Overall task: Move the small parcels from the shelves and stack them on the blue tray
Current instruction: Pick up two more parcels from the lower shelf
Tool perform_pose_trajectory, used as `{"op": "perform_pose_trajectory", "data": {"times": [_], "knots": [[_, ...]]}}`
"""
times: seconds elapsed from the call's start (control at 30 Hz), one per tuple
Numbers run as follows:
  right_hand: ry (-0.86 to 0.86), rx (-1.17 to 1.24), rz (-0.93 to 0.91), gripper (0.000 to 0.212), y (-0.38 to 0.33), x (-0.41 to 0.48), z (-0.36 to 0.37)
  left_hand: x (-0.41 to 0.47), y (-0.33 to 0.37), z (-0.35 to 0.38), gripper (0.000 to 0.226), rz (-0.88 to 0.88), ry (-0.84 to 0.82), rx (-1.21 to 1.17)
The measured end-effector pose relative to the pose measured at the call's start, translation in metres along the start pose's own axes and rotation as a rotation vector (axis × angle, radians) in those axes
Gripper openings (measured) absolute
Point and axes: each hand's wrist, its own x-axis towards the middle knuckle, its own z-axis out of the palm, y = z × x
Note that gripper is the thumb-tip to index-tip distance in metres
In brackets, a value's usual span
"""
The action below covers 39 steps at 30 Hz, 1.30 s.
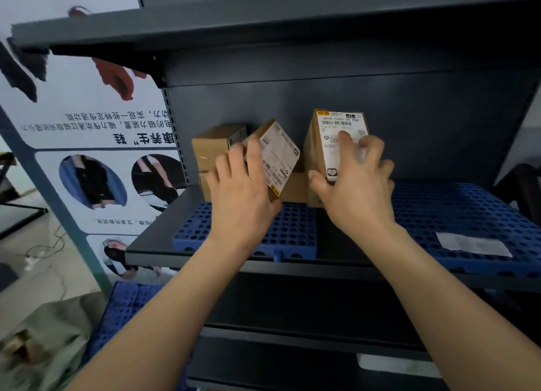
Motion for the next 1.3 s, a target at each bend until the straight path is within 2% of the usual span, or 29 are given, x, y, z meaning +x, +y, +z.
{"op": "perform_pose_trajectory", "data": {"times": [0.33,0.67,0.93,1.17,1.3], "knots": [[0.150,0.040,0.084,0.070,-0.015,0.063,0.044,0.073,-0.033,0.068,0.099,0.231,0.053,0.014],[0.156,0.119,0.070,0.069,-0.006,0.101,0.070,0.097,-0.034,0.115,0.101,0.295,0.003,0.166],[0.061,0.294,0.094,0.064,0.008,0.126,0.073,0.104,-0.026,0.131,0.094,0.274,0.000,0.243],[-0.118,0.675,0.324,0.063,0.018,0.146,0.082,0.106,-0.032,0.143,0.091,0.300,0.006,0.249],[-0.169,0.787,0.425,0.065,0.020,0.151,0.092,0.106,-0.036,0.146,0.090,0.307,0.035,0.235]]}}
